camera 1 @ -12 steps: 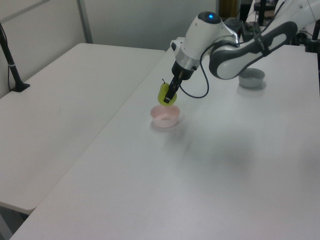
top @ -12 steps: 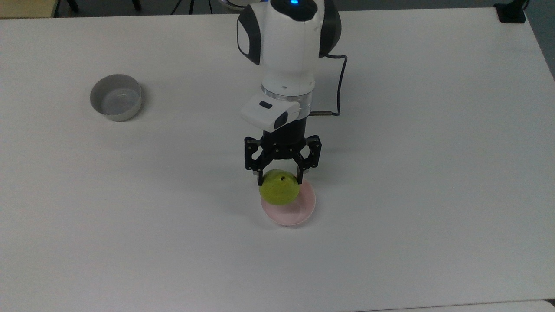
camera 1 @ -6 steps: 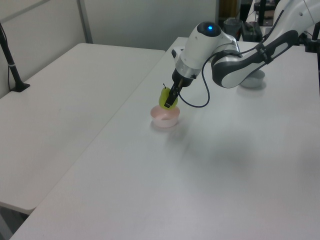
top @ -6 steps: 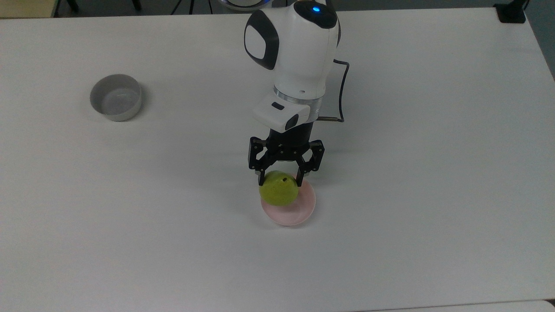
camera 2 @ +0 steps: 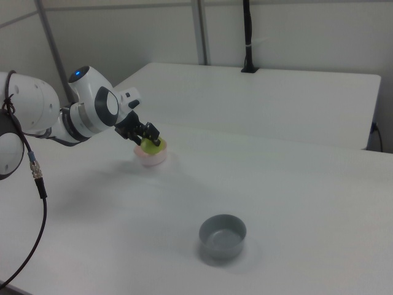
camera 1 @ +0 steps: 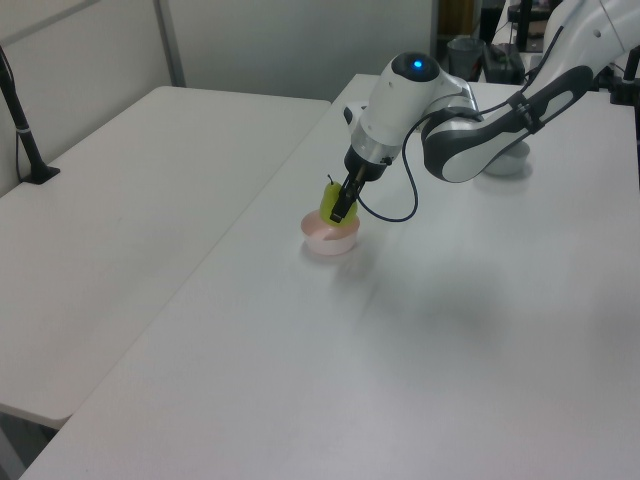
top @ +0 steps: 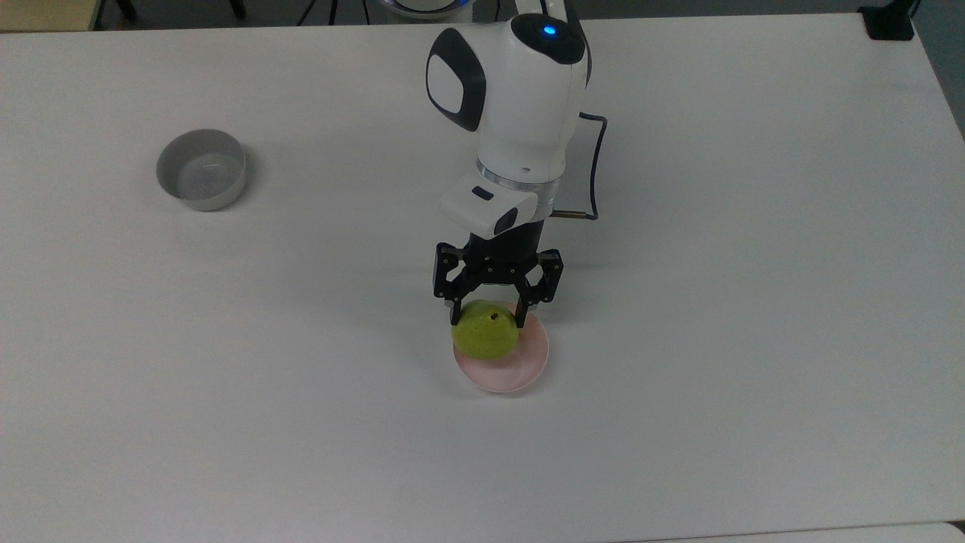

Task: Place the pear in the bowl
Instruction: 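Lower the pear into the pink bowl and open the gripper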

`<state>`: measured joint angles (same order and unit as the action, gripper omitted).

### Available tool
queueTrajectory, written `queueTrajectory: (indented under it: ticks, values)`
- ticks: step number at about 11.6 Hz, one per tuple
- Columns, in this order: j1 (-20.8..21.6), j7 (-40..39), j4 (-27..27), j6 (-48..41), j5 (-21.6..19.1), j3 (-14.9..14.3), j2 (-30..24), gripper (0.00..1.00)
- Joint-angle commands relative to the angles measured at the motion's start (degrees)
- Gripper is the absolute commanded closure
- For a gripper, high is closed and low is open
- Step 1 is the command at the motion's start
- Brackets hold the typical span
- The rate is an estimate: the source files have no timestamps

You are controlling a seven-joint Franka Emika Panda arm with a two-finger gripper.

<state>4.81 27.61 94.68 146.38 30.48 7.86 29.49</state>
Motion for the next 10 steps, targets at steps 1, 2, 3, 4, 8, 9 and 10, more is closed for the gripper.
queueTrajectory:
  ticks: [1, 2, 3, 4, 8, 9, 10]
  values:
    - [0.73, 2.27, -0.11, 0.66, 1.25, -0.30, -0.22, 0.15]
    - [0.82, 2.97, -0.11, 0.66, 1.25, -0.30, -0.22, 0.05]
    - [0.82, 3.85, -0.11, 0.66, 1.34, -0.30, -0.22, 0.00]
    - [0.82, 3.95, -0.11, 0.66, 1.34, -0.30, -0.22, 0.00]
    - [1.43, 4.12, -1.07, 0.49, 1.16, -0.30, -0.40, 0.00]
    - [1.43, 4.04, -1.43, 0.05, 0.73, -0.22, -0.75, 0.00]
    - [1.43, 4.04, -1.43, -1.26, 0.38, -0.22, -1.80, 0.00]
